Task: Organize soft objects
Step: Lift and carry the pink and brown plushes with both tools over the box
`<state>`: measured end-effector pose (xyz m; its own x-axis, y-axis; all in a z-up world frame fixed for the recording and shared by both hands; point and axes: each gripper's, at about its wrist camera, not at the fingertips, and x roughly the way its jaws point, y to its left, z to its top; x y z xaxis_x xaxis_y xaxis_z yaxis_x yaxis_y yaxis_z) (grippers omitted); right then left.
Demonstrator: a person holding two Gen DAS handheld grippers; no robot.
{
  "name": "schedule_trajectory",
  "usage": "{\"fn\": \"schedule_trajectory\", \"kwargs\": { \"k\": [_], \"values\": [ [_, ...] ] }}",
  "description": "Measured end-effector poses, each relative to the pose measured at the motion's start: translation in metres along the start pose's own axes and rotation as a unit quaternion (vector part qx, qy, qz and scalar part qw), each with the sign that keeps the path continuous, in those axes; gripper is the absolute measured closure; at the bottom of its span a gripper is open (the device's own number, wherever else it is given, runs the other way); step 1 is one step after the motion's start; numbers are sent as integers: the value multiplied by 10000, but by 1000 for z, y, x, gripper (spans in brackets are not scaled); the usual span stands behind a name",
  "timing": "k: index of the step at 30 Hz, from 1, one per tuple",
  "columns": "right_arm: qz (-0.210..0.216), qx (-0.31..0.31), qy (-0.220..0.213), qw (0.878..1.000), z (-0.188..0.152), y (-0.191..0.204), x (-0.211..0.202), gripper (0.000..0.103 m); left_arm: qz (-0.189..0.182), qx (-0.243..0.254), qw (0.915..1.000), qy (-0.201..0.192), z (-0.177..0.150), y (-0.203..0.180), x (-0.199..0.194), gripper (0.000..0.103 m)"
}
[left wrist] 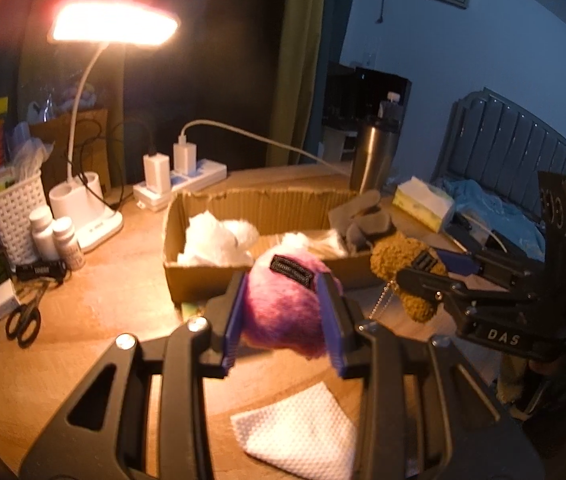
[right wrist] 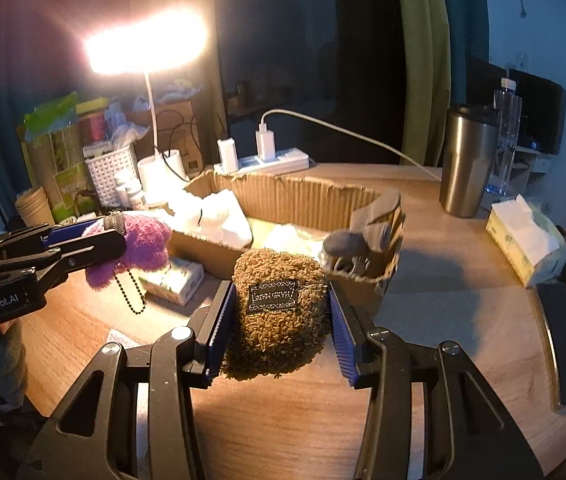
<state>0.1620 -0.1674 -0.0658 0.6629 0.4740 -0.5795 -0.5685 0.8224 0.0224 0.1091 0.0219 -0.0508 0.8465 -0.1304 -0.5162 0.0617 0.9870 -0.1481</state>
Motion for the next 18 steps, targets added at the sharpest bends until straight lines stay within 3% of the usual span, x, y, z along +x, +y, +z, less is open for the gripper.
{"fn": "schedule_trajectory", "kwargs": {
  "k": [18],
  "values": [
    [-132, -164, -431, 9988, 35, -7, -8, 55, -3, 59, 9993, -371, 31, 0, 11, 67]
  ]
}}
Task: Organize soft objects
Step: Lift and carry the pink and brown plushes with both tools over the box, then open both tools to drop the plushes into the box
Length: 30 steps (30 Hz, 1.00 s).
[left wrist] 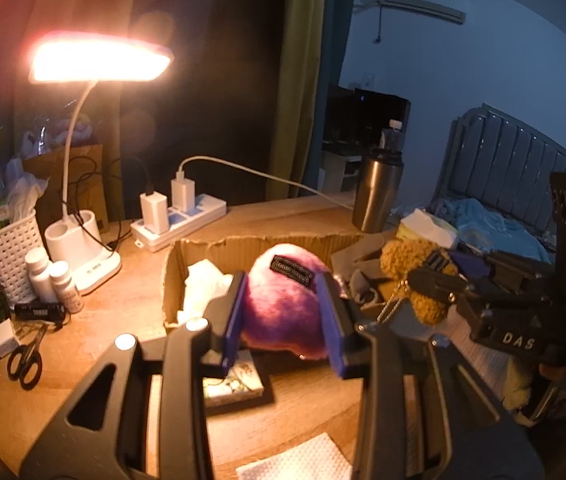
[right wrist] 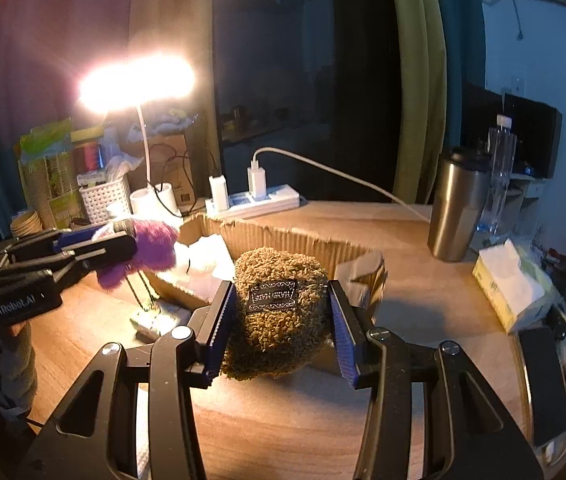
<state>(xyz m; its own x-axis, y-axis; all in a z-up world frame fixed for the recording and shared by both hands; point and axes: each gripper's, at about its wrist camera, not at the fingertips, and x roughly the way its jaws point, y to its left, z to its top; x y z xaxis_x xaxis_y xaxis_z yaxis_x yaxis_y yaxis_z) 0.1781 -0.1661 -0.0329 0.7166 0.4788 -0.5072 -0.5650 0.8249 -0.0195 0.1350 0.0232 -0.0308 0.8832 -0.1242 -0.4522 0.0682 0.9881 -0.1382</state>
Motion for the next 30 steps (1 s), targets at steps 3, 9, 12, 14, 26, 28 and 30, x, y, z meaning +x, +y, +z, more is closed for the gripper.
{"fn": "schedule_trajectory", "kwargs": {
  "k": [3, 9, 12, 14, 26, 28, 30],
  "values": [
    [-2, -20, -71, 10000, 5, -1, -1, 55, 5, 8, 10000, 19, 1, 0, 5, 67],
    [32, -4, -109, 9999, 9, -4, 4, 55, 41, -21, 10000, 7, 2, 0, 14, 67],
    [44, 9, -120, 9999, 11, -6, 8, 55, 41, -40, 10000, 25, 4, 2, 20, 67],
    [50, 27, -127, 9999, 12, -8, 11, 55, 31, -38, 10000, 53, 5, 2, 25, 67],
    [110, 238, -237, 9994, 18, -21, 27, 55, 57, 23, 9995, 309, 8, -2, 66, 67],
    [123, 245, -241, 9993, 19, -23, 30, 55, 93, 38, 9992, 374, 7, -2, 74, 67],
    [132, 268, -252, 9992, 20, -26, 32, 55, 118, 39, 9988, 466, 6, -1, 83, 67]
  ]
}}
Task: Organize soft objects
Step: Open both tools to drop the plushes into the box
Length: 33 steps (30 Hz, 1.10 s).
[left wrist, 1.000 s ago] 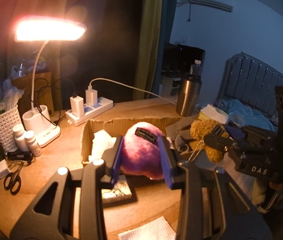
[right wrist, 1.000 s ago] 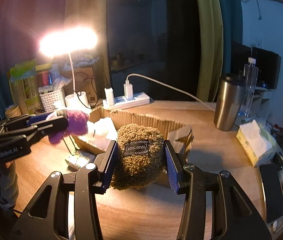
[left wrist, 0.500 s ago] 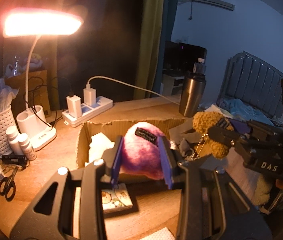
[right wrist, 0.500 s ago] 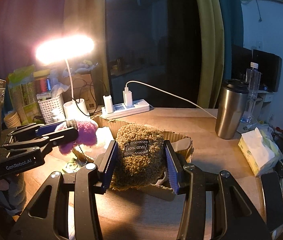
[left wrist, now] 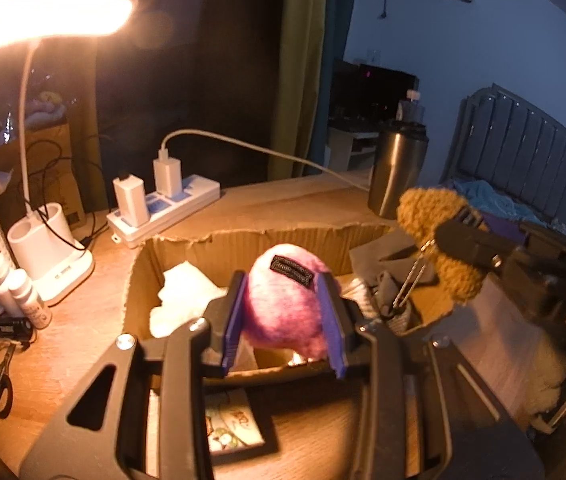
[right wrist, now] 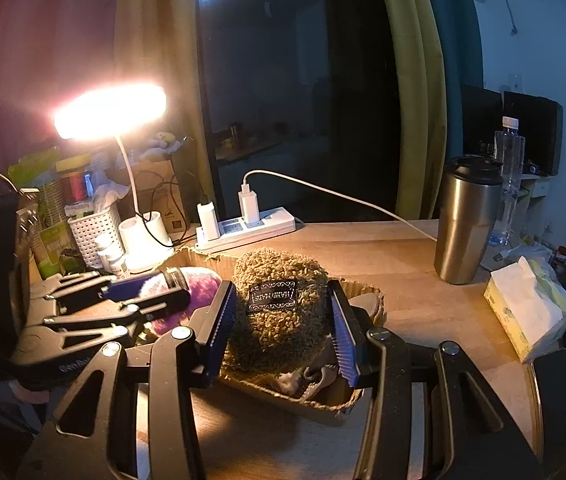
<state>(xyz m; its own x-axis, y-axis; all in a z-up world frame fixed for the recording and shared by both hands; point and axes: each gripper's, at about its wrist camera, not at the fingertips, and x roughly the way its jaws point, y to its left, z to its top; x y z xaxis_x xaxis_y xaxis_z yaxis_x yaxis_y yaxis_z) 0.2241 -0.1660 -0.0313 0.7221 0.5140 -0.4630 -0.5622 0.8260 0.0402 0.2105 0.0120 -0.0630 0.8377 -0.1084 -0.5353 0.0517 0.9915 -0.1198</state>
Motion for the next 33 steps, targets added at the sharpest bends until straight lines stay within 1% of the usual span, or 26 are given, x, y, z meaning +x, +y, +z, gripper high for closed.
{"fn": "schedule_trajectory", "kwargs": {
  "k": [4, 5, 7, 9, 10, 11, 12, 13, 14, 18, 24, 28, 31, 33],
  "values": [
    [-12, 61, -2, 10000, 1, -7, 4, 55, 8, 26, 9998, 191, -2, -2, 14, 67],
    [-24, 76, 12, 10000, 1, -8, 6, 55, 23, 43, 9997, 236, -2, -2, 17, 65],
    [-58, 105, 42, 9999, 0, -11, 10, 55, 5, 41, 9994, 329, -4, -2, 21, 64],
    [-102, 147, 85, 9998, -1, -14, 14, 55, -1, 27, 9992, 408, -4, -1, 24, 60],
    [-124, 160, 104, 9997, -1, -16, 15, 55, -32, 4, 9991, 427, -4, 0, 25, 53],
    [-143, 169, 121, 9997, -2, -16, 17, 55, -59, -23, 9991, 411, -4, 1, 25, 43],
    [-165, 172, 139, 9996, -2, -16, 19, 55, -78, -51, 9992, 385, -3, 2, 24, 38],
    [-179, 169, 154, 9996, -2, -17, 20, 55, -84, -78, 9993, 348, -2, 3, 22, 28],
    [-194, 162, 170, 9995, -1, -16, 22, 55, -86, -89, 9994, 318, -1, 3, 21, 23],
    [-215, 75, 239, 9995, 1, -8, 29, 55, -102, -117, 9997, 176, 1, 8, 10, 22],
    [-145, -63, 324, 9993, 5, 12, 42, 55, -118, -132, 9998, -135, 4, 20, -18, 22],
    [-76, -193, 399, 9990, 9, 29, 53, 55, 33, -192, 9994, -296, 4, 36, -33, 22],
    [-64, -320, 457, 9984, 12, 41, 59, 55, 164, -345, 9984, -410, 2, 51, -40, 22],
    [-82, -362, 490, 9981, 14, 48, 65, 55, 218, -448, 9979, -419, 0, 62, -41, 21]
  ]
}}
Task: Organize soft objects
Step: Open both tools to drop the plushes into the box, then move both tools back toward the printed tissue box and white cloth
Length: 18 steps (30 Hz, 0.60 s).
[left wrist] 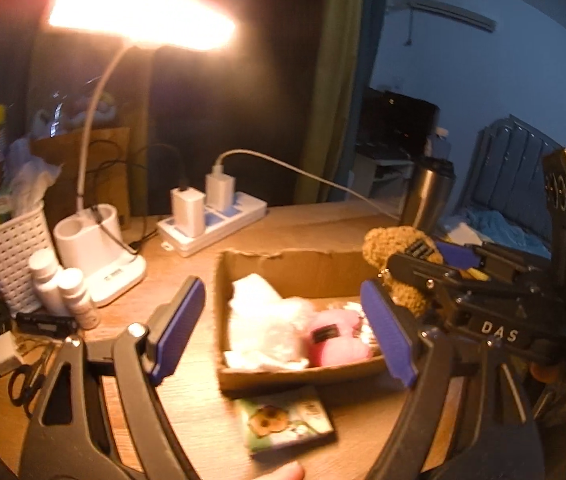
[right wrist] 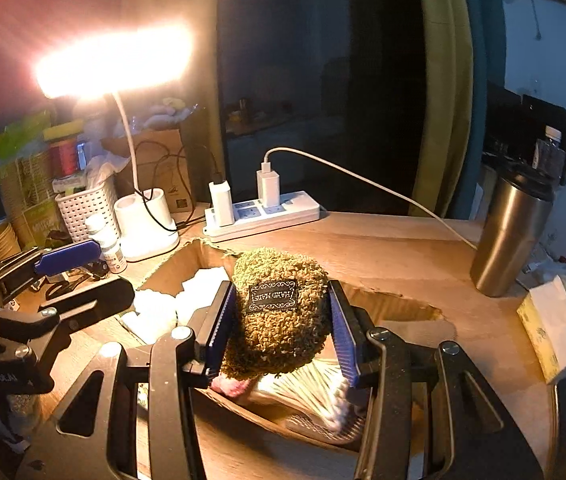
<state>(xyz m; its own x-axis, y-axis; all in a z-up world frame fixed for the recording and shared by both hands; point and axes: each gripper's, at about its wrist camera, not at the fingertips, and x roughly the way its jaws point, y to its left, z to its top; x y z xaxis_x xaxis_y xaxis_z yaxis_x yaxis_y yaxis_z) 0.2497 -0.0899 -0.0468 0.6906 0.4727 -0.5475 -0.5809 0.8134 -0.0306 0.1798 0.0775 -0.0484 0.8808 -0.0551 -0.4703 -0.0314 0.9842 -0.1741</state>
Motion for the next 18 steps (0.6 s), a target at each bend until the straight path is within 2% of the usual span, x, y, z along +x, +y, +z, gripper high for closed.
{"fn": "schedule_trajectory", "kwargs": {
  "k": [13, 15, 18],
  "values": [
    [-27, 33, 187, 9998, 5, 15, 34, 54, 172, -467, 9988, -17, -9, 35, 3, 21],
    [-16, 52, 197, 9998, 5, 15, 39, 41, 203, -496, 9986, -30, -10, 36, 3, 21],
    [35, 52, 187, 9998, 5, 16, 38, 38, 220, -528, 9984, -2, -10, 38, 4, 21]
  ]
}}
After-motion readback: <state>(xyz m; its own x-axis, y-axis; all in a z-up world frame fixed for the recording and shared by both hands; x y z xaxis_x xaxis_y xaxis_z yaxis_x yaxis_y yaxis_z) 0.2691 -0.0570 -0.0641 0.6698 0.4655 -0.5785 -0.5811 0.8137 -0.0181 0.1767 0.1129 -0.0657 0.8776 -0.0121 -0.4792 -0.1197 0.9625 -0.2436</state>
